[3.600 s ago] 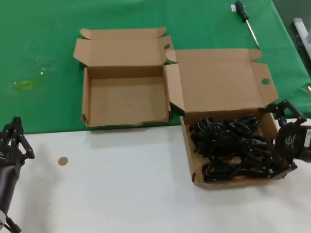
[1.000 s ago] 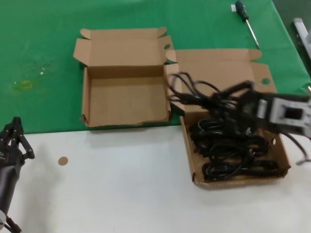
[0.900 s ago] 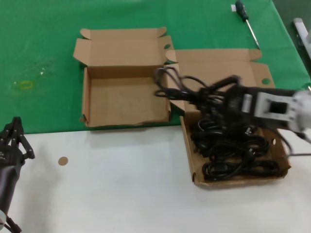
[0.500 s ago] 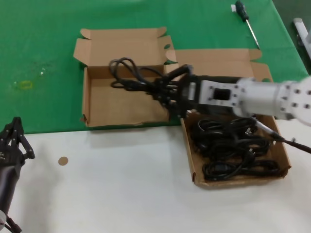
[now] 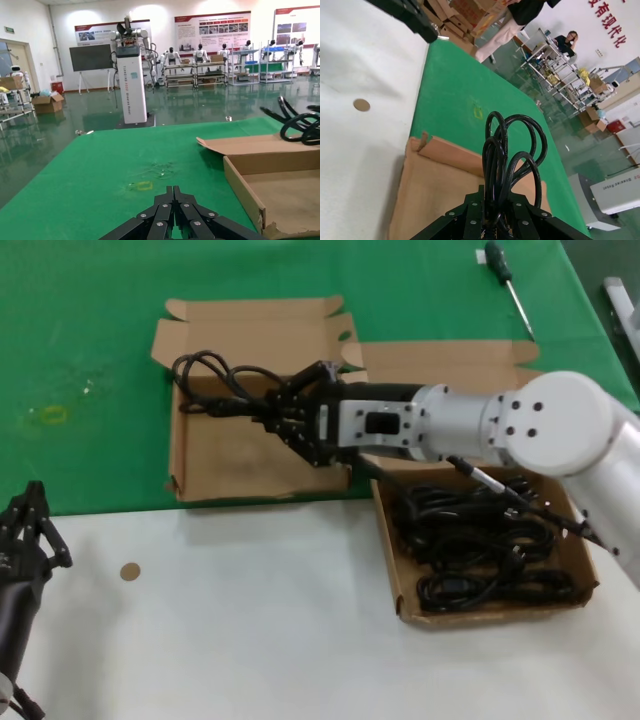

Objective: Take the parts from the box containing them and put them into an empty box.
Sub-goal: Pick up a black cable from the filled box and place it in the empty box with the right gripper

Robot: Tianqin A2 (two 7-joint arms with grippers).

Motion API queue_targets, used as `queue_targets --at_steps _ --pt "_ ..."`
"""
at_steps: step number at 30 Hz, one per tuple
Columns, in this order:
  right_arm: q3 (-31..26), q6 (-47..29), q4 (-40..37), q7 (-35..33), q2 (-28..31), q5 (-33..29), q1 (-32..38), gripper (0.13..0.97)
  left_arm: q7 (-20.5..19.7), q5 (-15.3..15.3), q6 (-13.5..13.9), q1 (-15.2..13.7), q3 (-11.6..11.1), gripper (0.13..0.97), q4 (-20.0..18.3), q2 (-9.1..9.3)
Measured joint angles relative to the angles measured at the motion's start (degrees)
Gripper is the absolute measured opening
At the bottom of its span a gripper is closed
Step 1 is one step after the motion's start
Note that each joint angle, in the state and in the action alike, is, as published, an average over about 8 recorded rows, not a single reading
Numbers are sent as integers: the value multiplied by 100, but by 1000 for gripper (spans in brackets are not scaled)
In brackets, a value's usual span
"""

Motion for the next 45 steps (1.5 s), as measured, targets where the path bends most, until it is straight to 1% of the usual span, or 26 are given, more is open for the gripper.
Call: queue_targets --at_steps 7,14,22,31,39,40,45 --pt "-35 187 -550 -461 -285 35 166 211 0 0 0 0 0 152 0 0" --pt "-22 272 -1016 -825 -426 119 273 211 0 0 0 0 0 152 0 0" --pt "-8 309 -1280 -1060 -489 182 314 211 0 0 0 0 0 152 0 0" --pt "-1 316 -1412 -1228 -535 232 343 230 0 0 0 0 0 152 0 0" --pt "-5 322 -1398 -1261 -548 235 336 318 0 0 0 0 0 152 0 0" --pt "-6 326 -1380 -1247 -545 229 332 318 0 0 0 0 0 152 0 0" --pt "-5 345 -1193 -1080 -485 154 296 418 0 0 0 0 0 152 0 0"
